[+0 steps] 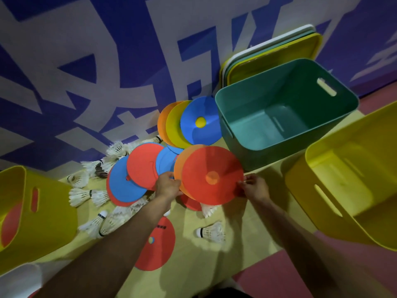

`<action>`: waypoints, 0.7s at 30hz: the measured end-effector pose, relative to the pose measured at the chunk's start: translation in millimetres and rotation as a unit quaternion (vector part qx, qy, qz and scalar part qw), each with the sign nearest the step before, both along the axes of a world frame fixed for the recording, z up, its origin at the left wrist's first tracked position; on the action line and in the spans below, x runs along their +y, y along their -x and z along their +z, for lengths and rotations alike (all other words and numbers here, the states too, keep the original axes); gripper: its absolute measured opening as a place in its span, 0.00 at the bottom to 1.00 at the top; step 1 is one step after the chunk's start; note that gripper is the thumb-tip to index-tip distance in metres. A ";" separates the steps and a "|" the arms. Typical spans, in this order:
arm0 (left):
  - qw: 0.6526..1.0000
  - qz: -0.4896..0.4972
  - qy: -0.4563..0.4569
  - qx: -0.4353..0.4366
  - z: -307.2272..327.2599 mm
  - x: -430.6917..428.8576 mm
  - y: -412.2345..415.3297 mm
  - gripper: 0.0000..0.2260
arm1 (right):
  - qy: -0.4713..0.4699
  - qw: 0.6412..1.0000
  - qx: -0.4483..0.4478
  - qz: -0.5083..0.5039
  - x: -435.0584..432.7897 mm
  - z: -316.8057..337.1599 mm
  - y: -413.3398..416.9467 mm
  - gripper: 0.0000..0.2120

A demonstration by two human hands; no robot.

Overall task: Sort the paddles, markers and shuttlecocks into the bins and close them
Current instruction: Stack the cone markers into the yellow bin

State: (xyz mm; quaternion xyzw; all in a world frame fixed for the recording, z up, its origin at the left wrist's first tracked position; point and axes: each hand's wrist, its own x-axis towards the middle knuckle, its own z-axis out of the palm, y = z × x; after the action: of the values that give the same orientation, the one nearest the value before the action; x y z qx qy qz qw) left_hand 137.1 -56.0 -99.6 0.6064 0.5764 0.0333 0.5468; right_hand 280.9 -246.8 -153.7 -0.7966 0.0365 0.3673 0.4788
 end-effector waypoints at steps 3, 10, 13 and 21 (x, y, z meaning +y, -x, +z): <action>0.999 -0.001 -0.033 0.002 6.2 8.7 7.2 0.11 | -0.035 0.999 0.008 -0.011 2.9 4.8 3.5 0.03; 0.992 -0.005 -0.125 -0.020 40.2 48.2 49.3 0.09 | -0.100 0.994 0.037 -0.033 34.9 41.2 27.8 0.06; 0.988 0.028 -0.138 -0.060 62.0 66.0 79.5 0.08 | -0.142 0.989 0.031 -0.041 63.5 61.7 52.5 0.08; 0.958 0.132 -0.197 -0.159 110.7 123.5 180.7 0.09 | -0.222 0.973 0.053 -0.033 156.4 116.4 122.8 0.09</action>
State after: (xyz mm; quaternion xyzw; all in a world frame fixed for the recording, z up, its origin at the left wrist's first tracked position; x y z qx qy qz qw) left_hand -43.6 67.5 11.1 0.6072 0.5392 0.3138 0.4920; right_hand 158.1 -90.4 -37.4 -0.6485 0.0060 0.3917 0.6527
